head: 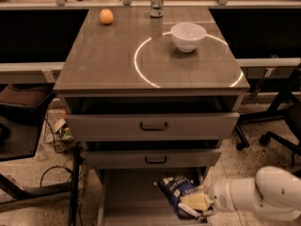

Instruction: Place blue chip bag into bottom drawer

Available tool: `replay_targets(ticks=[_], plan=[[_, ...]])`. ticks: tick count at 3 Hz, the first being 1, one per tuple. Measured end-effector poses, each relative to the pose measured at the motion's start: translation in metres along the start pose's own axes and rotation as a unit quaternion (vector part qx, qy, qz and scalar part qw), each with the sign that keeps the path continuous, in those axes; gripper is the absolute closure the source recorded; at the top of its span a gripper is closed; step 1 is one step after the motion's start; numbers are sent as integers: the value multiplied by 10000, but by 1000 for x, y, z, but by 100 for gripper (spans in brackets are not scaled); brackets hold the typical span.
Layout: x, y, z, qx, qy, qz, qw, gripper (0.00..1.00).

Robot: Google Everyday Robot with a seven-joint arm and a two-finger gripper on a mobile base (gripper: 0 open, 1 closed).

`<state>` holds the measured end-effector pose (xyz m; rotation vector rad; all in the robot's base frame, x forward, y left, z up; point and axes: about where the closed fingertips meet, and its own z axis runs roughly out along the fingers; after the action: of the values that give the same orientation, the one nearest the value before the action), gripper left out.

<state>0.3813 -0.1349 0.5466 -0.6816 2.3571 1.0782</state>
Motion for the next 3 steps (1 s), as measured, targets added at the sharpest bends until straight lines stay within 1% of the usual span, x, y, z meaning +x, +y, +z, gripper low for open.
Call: replay_targets(ticks=[1,2,3], plan=[[55,-26,38,-33,179,453,9988,100],[55,-26,38,-36,180,453,9988,100],[50,-29,53,-198,226,465,9985,100]])
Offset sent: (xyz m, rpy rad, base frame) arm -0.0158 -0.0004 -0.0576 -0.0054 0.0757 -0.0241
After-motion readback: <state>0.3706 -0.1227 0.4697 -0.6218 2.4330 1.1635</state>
